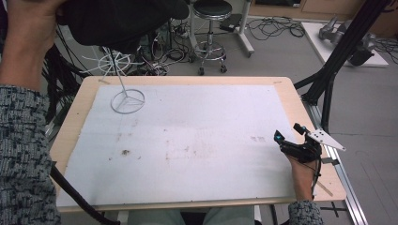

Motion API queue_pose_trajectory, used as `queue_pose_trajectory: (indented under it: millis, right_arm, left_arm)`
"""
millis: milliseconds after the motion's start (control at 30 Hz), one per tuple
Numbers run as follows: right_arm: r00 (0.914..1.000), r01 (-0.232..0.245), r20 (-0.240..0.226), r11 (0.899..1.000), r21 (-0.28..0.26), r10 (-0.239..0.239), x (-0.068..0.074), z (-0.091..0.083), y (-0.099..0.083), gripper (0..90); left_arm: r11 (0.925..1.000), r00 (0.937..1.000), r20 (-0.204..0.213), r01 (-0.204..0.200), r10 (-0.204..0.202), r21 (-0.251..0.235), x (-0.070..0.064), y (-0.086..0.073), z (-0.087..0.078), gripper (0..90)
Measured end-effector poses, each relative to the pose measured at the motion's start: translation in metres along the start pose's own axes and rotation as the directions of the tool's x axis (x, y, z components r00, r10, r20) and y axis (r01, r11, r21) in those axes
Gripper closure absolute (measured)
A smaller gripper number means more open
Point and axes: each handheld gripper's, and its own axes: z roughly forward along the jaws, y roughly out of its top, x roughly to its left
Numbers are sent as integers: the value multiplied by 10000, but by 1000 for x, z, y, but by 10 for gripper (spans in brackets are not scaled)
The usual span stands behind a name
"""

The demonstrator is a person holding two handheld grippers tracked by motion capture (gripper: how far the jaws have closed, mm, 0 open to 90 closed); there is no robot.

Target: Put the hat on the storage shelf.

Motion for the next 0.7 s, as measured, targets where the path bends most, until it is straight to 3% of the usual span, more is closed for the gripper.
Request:
queue_pose_trajectory:
  millis: [100, 333, 533, 600, 700]
  right_arm:
    - [10000, -44, 32, 10000, 36, 44, 0, 0, 0, 78]
    - [10000, 64, 18, 9999, 155, -65, 0, 1, -1, 78]
    - [10000, 67, 46, 9999, 82, -67, -1, -1, -1, 78]
    - [10000, 79, 52, 9999, 85, -80, -1, -2, -1, 78]
    - [10000, 92, 30, 9999, 126, -93, 0, -1, -1, 78]
  left_arm:
    - [10000, 10000, -31, 34, -35, -32, 4, 4, -1, 679]
    - [9993, 9993, -173, -339, 335, -180, 8, 16, -2, 678]
    - [9995, 9988, -435, -206, 215, 225, 18, 0, -9, 677]
    - [9990, 9995, -325, -32, 47, 450, 21, -6, -11, 675]
    - [9984, 9981, -560, -241, 270, 519, 19, -15, -11, 673]
